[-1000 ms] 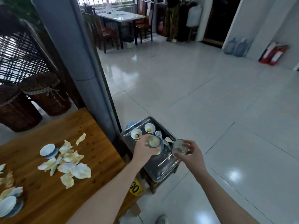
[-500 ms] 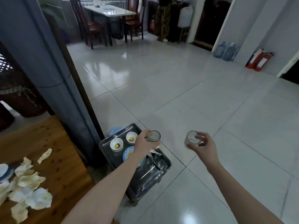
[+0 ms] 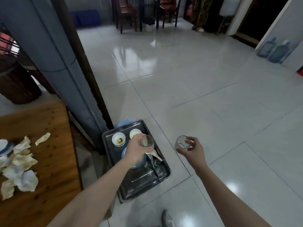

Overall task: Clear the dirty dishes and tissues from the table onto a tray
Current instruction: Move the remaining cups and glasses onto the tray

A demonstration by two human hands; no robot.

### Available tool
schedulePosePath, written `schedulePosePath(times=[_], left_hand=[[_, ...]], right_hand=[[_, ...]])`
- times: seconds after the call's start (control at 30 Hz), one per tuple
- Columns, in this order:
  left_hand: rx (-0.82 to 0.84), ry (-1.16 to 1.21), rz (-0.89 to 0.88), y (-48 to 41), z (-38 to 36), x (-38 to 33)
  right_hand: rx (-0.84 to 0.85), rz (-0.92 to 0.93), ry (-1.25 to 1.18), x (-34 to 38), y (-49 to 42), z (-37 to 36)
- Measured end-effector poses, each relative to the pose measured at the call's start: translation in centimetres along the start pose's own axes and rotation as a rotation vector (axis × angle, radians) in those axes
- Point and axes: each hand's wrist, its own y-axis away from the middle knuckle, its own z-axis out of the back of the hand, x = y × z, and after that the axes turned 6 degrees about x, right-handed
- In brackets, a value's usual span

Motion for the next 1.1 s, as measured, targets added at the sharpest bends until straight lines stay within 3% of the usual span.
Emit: schedulePosePath(times=[0.2, 0.37, 0.67, 1.1], left_hand=[[-0.219, 0.074, 0.066, 0.5, -1.0, 1.5], [-0.267, 0.095, 0.187, 1.3, -2.6, 5.1], [-0.367, 0.074, 0.289, 0.7, -5.2, 13.4], [-0.401, 0.082, 0.343, -3.4, -8.8, 27.2]], right_hand=[[0.24, 0.044, 0.073, -0.3, -6.4, -0.9], [0.358, 0.048, 0.11, -2.4, -8.2, -2.4], [0.458, -0.048, 0.166, -11.6, -9.4, -4.5], [0.486, -0.022, 0.308, -25.8, -11.0, -8.3]])
